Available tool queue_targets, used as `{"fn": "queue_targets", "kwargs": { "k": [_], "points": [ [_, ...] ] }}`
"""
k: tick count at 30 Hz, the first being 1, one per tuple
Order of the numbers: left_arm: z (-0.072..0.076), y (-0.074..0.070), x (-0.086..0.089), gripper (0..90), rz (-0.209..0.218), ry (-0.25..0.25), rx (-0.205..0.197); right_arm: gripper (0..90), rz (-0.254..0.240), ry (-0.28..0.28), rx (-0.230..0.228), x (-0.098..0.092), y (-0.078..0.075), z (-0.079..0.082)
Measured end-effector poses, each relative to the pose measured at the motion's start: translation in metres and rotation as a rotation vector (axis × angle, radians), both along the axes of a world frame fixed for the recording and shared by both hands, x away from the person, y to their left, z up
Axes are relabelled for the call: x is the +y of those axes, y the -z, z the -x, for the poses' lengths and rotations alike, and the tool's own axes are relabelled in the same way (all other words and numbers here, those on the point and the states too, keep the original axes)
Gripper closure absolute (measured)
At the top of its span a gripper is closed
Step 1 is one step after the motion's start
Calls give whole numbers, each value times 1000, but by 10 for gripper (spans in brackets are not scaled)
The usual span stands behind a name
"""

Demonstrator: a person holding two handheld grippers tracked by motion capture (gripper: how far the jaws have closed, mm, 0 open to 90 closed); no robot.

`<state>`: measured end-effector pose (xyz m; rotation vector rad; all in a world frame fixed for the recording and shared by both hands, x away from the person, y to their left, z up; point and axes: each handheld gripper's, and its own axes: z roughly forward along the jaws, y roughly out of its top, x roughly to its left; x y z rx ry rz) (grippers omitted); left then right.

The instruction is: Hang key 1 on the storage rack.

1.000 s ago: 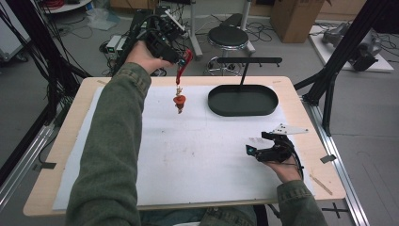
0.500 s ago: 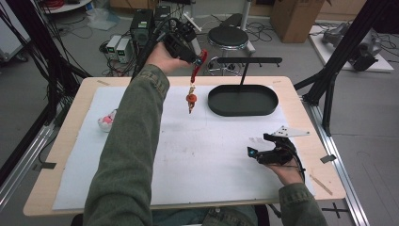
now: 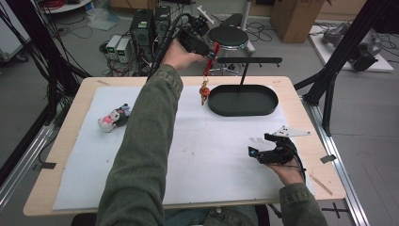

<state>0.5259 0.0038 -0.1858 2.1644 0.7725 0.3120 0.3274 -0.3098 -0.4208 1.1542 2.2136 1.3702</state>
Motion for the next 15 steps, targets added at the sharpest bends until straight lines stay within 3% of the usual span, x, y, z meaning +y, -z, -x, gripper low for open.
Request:
{"fn": "queue_targets", "kwargs": {
  "k": [4,9,12,14,15],
  "points": [
    [-7,4,-8,765,34,-6,15,6,4,-2,0,1,0,0],
    [-14,9,-14,765,38,-7,15,6,9,-7,2,1,1,0],
    [-26,14,-14,765,119,-14,26,6,13,-4,-5,1,1,1],
    [-30,15,-14,766,135,-28,25,6,17,-5,-7,1,0,1],
    [-36,19,-12,766,170,-51,26,6,24,-3,-8,0,1,1]
  ]
}}
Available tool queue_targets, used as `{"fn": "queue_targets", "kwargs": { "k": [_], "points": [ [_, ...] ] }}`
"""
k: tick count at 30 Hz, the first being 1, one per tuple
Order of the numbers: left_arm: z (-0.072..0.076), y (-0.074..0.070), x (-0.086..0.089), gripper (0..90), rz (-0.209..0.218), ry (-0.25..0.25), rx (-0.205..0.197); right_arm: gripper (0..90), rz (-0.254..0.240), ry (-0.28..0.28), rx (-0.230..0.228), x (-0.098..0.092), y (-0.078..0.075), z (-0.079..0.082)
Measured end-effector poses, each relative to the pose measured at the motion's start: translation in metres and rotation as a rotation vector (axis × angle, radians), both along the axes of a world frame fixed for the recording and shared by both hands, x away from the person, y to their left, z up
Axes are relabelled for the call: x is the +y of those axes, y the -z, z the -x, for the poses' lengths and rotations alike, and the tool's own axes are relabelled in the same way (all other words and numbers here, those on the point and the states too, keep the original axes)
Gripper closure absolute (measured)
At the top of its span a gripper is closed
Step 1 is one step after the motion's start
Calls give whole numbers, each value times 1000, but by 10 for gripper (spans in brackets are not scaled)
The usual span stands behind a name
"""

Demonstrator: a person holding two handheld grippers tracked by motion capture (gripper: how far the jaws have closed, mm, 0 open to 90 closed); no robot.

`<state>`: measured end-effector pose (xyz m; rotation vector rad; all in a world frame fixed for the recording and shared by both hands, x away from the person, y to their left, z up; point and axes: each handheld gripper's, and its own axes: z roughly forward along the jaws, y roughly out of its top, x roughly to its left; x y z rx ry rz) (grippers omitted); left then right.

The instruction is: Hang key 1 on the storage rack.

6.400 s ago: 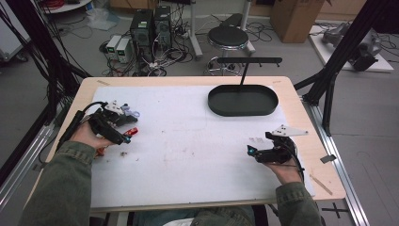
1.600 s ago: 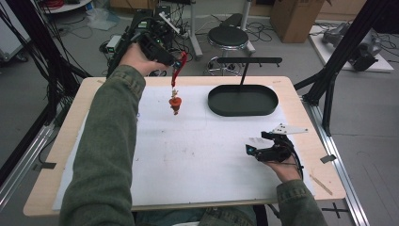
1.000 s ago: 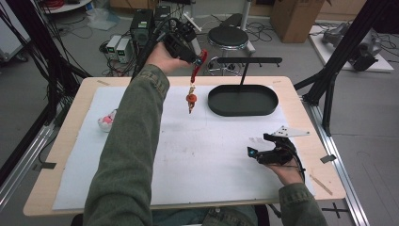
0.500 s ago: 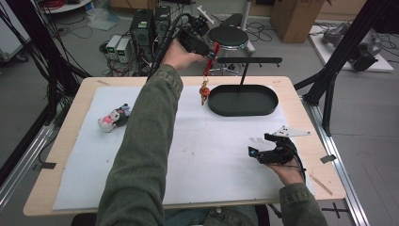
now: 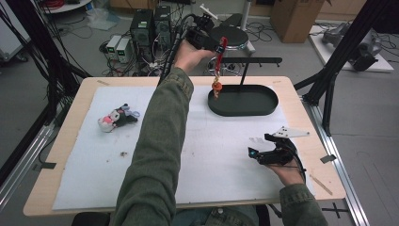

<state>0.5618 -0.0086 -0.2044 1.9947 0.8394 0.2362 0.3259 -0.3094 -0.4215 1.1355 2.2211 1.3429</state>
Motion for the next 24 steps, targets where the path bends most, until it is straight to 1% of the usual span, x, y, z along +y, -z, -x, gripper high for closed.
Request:
{"fn": "queue_targets", "kwargs": {
  "k": [1,2,3,5,6,7,8,9,10,11,12,13,14,15,16,17,18,20,21,23,24],
  "points": [
    [0,0,0,765,0,0,0,6,2,2,-1,0,0,0],
    [-2,1,1,765,12,-3,0,6,2,2,-1,0,0,0],
    [-6,6,1,766,30,-2,-1,6,2,6,-3,-1,0,0],
    [-7,8,0,766,31,-3,-5,6,4,11,-3,-1,1,0],
    [-7,9,-2,766,32,-1,-13,6,4,11,-3,-1,1,0],
    [-7,11,-4,766,31,-11,-32,6,8,11,1,-1,1,-1],
    [-7,13,-7,766,37,-10,-36,5,9,11,1,-1,1,-1],
    [-7,14,-9,766,27,-11,-44,6,11,11,-2,-1,2,-1],
    [-7,14,-9,765,27,-11,-44,6,11,11,-2,-1,2,-1],
    [-7,14,-11,766,20,-27,-53,6,15,9,-5,-1,2,0],
    [-8,15,-12,765,27,-45,-66,6,14,14,1,-1,2,1],
    [-10,15,-12,766,51,-62,-72,6,15,13,-2,-2,2,1],
    [-10,15,-12,766,51,-62,-72,6,15,13,-2,-2,2,1],
    [-13,14,-12,766,100,-84,-69,5,16,17,8,-3,2,2],
    [-13,14,-12,766,100,-84,-69,6,22,16,-1,-4,3,2],
    [-15,13,-13,766,124,-95,-66,6,25,18,-3,-5,3,3],
    [-16,14,-14,766,124,-95,-66,6,19,23,7,-5,3,4],
    [-17,15,-16,765,112,-115,-88,6,22,30,-2,-7,3,4],
    [-17,15,-16,765,112,-115,-88,6,22,30,-2,-7,3,4],
    [-20,17,-17,765,142,-130,-80,6,20,35,-3,-8,3,6],
    [-20,17,-17,766,142,-130,-80,6,21,35,-2,-9,3,7]
  ]
}}
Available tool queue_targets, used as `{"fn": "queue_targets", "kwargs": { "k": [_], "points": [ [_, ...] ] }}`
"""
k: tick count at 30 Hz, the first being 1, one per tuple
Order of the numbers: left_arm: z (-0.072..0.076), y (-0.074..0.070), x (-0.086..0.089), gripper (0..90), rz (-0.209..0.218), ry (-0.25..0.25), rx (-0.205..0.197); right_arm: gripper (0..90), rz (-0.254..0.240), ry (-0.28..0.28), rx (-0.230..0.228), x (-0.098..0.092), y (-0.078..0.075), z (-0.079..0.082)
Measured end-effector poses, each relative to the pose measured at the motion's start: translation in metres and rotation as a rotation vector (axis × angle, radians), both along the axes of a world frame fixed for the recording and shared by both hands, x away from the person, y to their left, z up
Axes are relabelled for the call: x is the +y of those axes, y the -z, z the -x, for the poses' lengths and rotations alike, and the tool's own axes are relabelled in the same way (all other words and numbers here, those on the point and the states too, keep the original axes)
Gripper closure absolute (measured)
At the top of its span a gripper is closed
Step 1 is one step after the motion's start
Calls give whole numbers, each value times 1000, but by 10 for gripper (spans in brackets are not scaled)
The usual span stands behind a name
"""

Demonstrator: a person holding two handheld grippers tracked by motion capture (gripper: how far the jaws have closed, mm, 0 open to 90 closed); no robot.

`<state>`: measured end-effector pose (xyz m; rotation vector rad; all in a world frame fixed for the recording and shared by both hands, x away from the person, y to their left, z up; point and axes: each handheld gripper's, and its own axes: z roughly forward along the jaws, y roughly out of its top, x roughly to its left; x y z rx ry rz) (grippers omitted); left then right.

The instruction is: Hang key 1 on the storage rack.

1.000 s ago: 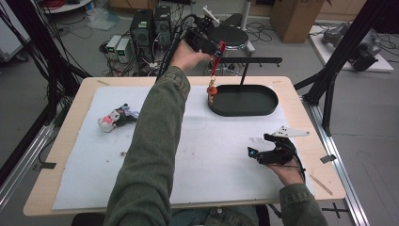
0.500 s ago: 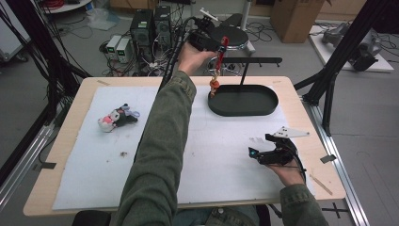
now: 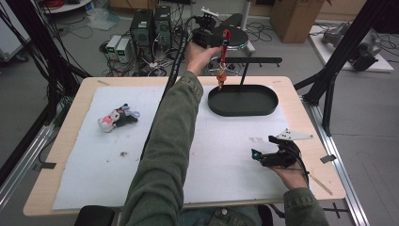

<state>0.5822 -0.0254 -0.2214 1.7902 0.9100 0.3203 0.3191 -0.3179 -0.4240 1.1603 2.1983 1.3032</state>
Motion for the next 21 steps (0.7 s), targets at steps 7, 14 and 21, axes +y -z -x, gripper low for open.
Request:
{"fn": "queue_targets", "kwargs": {
  "k": [7,14,21],
  "points": [
    [-6,6,-5,765,23,-2,14,6,4,7,-1,-2,1,1],
    [-11,13,-17,765,17,-68,-12,6,3,2,4,1,2,1],
    [-12,16,-16,674,44,-124,-28,6,3,-4,3,1,2,0]
  ]
}}
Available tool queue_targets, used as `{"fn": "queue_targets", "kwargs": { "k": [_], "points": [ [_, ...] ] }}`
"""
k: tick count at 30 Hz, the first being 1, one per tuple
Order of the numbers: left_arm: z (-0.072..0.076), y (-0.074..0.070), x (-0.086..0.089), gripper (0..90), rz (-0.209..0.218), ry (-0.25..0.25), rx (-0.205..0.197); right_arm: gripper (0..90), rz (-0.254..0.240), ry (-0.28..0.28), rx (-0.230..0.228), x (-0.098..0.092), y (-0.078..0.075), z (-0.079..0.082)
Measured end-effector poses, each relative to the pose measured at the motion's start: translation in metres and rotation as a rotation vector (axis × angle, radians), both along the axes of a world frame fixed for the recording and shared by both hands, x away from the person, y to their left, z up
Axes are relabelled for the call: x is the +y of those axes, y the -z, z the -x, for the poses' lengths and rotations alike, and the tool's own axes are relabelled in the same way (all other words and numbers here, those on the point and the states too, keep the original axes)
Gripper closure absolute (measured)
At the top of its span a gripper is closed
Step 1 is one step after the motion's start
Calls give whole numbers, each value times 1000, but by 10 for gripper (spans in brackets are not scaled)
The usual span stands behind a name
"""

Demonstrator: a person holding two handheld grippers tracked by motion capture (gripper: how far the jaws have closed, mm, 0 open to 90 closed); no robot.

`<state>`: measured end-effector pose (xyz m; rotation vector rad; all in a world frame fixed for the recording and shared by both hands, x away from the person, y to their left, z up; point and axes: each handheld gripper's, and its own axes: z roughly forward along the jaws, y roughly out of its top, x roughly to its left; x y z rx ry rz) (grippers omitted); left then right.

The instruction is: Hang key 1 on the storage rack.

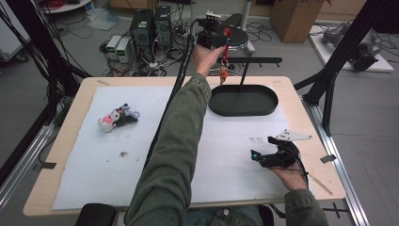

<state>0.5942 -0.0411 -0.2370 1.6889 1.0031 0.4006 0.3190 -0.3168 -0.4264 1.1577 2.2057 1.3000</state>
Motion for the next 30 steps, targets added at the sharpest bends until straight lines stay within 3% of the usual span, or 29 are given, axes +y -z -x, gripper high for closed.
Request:
{"fn": "queue_targets", "kwargs": {
  "k": [3,4,5,6,7,10,12,19,21,26,30],
  "points": [
    [0,0,1,420,-12,0,6,6,0,4,-2,-1,0,0],
    [-1,2,1,293,-51,-9,32,6,-3,7,1,-2,-1,2],
    [-1,2,1,228,-51,-9,32,6,-3,7,1,-2,-1,2],
    [-1,4,1,228,-80,-9,58,6,1,7,-5,-2,-1,2],
    [-1,6,1,94,-106,-2,67,6,-8,8,-10,-2,-3,4],
    [3,7,2,65,-124,36,49,6,-12,6,-12,-3,-4,4],
    [8,5,5,59,-99,71,19,6,-12,4,-10,-3,-3,4],
    [15,4,14,17,-137,120,44,6,-7,-10,-10,0,-2,2],
    [22,7,16,17,-166,145,44,6,-13,-16,-3,1,-2,1],
    [30,6,21,17,-163,149,27,6,-19,-16,-1,0,-2,0],
    [45,4,30,17,-169,164,23,6,-23,-15,-2,0,-2,-2]
  ]
}}
